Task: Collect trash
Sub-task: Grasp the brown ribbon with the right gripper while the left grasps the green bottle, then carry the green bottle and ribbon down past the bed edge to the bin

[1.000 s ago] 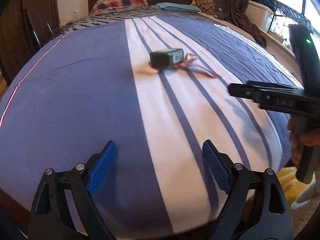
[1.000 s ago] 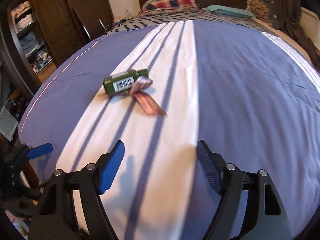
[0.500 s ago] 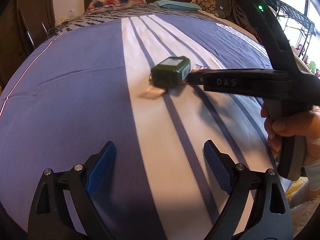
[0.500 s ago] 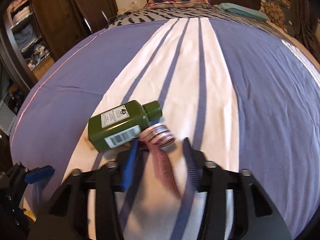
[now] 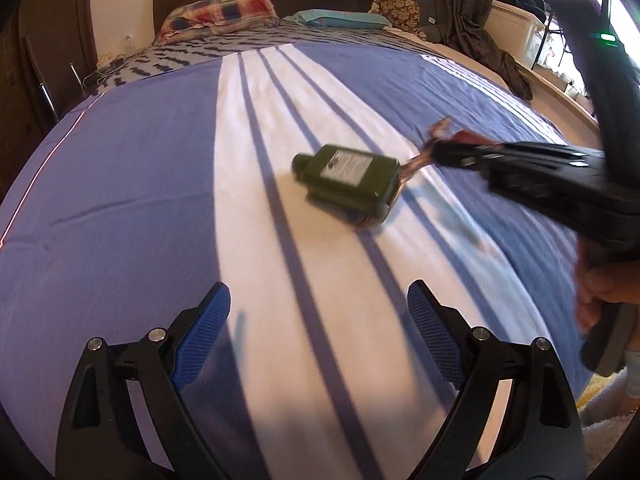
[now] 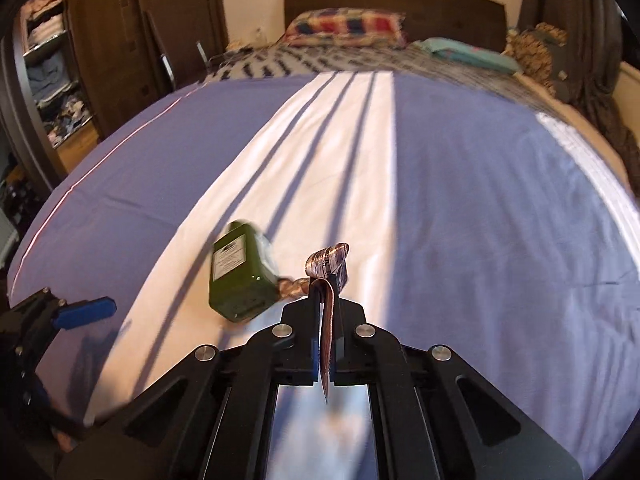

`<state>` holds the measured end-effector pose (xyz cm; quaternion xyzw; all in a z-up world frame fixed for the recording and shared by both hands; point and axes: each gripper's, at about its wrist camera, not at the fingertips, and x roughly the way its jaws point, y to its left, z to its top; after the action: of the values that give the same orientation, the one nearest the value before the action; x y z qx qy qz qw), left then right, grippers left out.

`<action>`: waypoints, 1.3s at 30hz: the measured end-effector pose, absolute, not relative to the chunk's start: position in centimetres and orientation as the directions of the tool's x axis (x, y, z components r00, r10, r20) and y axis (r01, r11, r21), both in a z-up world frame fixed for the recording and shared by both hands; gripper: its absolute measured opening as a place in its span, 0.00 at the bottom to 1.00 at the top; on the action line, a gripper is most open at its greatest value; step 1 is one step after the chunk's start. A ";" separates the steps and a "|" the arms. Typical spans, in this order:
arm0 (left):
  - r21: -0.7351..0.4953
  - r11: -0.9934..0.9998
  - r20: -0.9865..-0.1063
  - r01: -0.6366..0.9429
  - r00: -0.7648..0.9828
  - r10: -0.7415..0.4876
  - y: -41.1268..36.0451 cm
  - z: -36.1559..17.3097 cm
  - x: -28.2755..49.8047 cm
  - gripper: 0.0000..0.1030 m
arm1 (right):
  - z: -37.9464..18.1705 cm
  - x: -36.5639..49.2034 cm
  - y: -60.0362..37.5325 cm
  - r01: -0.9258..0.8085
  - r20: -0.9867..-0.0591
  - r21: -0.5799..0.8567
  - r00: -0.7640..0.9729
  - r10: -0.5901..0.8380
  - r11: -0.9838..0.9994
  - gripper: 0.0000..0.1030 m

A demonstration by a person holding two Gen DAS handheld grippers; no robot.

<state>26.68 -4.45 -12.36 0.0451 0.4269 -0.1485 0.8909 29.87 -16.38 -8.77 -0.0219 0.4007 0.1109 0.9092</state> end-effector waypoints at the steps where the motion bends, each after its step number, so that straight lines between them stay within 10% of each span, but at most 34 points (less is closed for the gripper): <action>1: -0.049 0.951 -0.773 0.307 0.591 -0.231 -4.7 -12.3 26.9 0.83 | -8.3 29.7 -17.0 -0.209 -0.726 0.036 0.666 0.169 0.977 0.04; 25: -0.074 0.951 -0.801 0.300 0.550 -0.236 -9.7 -14.9 37.6 0.87 | -7.9 30.7 -25.1 -0.144 -0.709 0.019 0.696 0.115 0.989 0.04; 39: -0.050 0.953 -0.782 0.298 0.582 -0.223 -8.0 -13.2 31.4 0.79 | -7.0 26.9 -25.1 -0.140 -0.698 0.035 0.705 0.124 0.990 0.04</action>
<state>31.36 -7.99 -13.18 0.0434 0.4331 -0.1468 0.8882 26.90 -25.09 -7.04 -0.0102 0.3772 0.0715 0.9233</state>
